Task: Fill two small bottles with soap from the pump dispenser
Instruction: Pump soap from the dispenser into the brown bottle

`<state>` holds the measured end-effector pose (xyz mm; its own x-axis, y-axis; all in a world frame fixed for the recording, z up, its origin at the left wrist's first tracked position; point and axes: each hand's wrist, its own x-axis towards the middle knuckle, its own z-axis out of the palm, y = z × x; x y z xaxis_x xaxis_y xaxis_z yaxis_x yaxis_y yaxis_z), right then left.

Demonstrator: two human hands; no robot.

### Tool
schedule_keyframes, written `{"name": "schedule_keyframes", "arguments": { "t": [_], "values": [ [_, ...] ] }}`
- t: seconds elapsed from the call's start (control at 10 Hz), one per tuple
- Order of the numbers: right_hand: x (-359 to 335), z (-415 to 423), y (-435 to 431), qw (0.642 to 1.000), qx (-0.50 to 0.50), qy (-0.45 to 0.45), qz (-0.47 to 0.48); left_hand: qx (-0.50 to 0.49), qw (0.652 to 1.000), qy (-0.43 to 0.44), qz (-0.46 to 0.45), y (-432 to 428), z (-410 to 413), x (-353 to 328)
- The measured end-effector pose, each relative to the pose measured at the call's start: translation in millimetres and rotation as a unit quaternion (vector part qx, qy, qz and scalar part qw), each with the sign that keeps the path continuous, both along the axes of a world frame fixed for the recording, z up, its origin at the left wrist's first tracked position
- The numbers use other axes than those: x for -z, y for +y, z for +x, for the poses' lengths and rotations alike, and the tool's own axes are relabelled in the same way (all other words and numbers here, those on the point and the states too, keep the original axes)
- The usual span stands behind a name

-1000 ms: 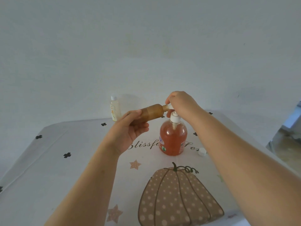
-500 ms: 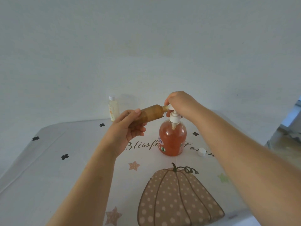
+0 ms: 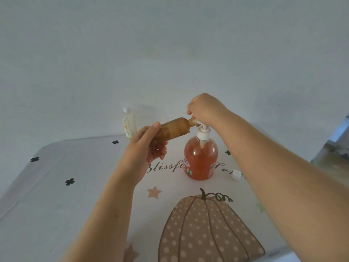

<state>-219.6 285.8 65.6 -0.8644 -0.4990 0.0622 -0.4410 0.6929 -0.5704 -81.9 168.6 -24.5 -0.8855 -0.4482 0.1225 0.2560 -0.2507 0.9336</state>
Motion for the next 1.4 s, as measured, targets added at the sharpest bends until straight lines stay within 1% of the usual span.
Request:
{"name": "schedule_keyframes", "arguments": {
  "t": [0.1,0.2,0.3,0.5,0.7,0.8,0.9,1.0,1.2,1.4],
  "values": [
    [0.9,-0.3,-0.5,0.999,-0.019,0.008,0.027,0.024,0.999,0.005,0.025,0.2,-0.2,5.8],
    [0.9,0.6,0.1,0.999,-0.031,-0.004,0.037,0.044,0.997,0.015,0.059,-1.2,-1.1,8.8],
    [0.1,0.4,1.0,0.998,-0.043,-0.012,0.046,0.055,0.996,0.023,0.060,-2.6,0.4,8.4],
    [8.3,-1.6,3.6,0.996,-0.054,0.015,0.068,0.046,0.998,0.029,0.045,-5.1,2.3,7.8],
    [5.8,6.5,2.8,0.997,-0.041,-0.012,0.069,0.033,0.998,0.022,0.041,-2.8,4.2,7.2],
    [1.5,6.6,0.9,0.999,-0.003,-0.036,0.032,0.025,0.999,0.026,0.034,-2.2,5.1,6.0],
    [-2.1,5.6,1.5,0.999,0.020,-0.025,0.005,0.015,0.999,0.024,0.015,-1.4,6.1,6.1],
    [-5.4,7.3,1.0,0.999,0.025,-0.039,0.015,0.009,1.000,0.019,0.005,-1.5,6.5,5.2],
    [-3.0,4.5,0.2,0.999,0.015,-0.031,0.042,0.008,1.000,0.014,0.009,-2.9,5.7,6.0],
    [0.3,3.3,6.4,0.999,-0.026,-0.030,0.030,0.007,1.000,0.008,0.003,-3.2,4.7,6.9]
  ]
}}
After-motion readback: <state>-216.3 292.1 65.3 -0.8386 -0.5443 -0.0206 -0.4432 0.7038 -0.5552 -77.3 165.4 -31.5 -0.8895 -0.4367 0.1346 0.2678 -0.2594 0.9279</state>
